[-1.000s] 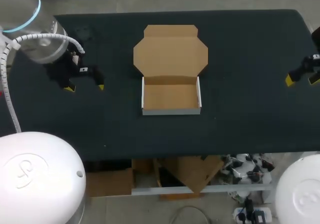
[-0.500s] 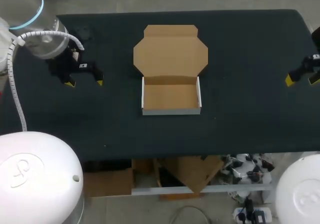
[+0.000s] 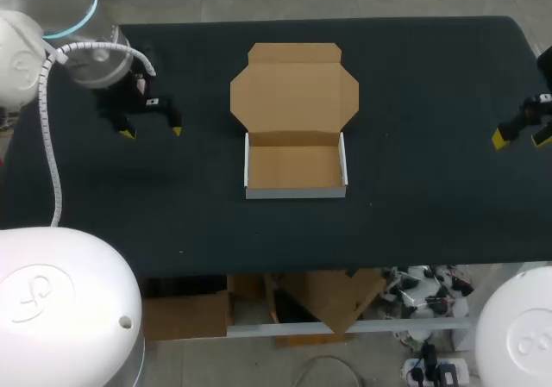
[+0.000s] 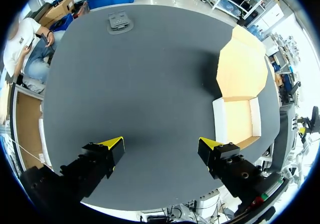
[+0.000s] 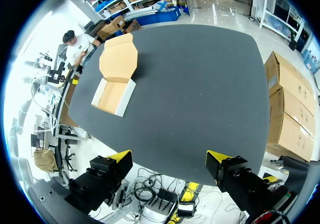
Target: Assemble the packaging by folding the flat box into shape, placing the metal phone stand inside, and closing the box properly
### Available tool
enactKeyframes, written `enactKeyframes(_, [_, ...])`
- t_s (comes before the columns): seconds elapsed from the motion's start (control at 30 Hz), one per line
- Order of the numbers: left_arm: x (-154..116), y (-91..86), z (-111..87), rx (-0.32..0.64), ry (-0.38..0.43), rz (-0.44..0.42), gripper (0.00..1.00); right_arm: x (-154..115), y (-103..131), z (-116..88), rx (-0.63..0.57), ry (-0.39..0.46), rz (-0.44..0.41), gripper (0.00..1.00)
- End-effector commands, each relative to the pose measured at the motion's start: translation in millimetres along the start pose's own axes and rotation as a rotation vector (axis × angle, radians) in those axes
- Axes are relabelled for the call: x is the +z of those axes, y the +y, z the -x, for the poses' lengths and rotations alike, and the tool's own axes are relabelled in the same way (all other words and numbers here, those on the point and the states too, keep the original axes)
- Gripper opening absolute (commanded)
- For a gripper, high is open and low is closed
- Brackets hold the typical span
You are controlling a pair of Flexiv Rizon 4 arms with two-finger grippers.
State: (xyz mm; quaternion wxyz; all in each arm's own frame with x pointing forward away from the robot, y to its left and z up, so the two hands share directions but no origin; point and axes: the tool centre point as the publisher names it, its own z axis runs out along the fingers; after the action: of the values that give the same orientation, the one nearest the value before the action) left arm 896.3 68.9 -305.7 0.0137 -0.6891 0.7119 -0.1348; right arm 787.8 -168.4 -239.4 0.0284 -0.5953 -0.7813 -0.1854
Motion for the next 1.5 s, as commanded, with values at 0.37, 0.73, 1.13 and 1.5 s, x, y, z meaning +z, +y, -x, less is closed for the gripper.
enactKeyframes(0.37, [29.3, -56.8, 11.9, -0.051, -0.034, 0.071, 1.0, -2.1, -0.5, -0.5, 0.0, 0.0, -0.003, 1.0])
enactKeyframes(0.73, [38.7, -77.1, 25.2, -0.098, -0.034, 0.093, 1.0, -2.1, -0.5, -0.5, 0.0, 0.0, -0.003, 1.0])
enactKeyframes(1.13, [37.0, -80.2, 27.2, -0.111, -0.027, 0.097, 1.0, -2.1, -0.5, -0.5, 0.0, 0.0, -0.003, 1.0])
enactKeyframes(1.5, [37.7, -80.5, 26.6, -0.104, -0.023, 0.099, 1.0, -2.1, -0.5, -0.5, 0.0, 0.0, -0.003, 1.0])
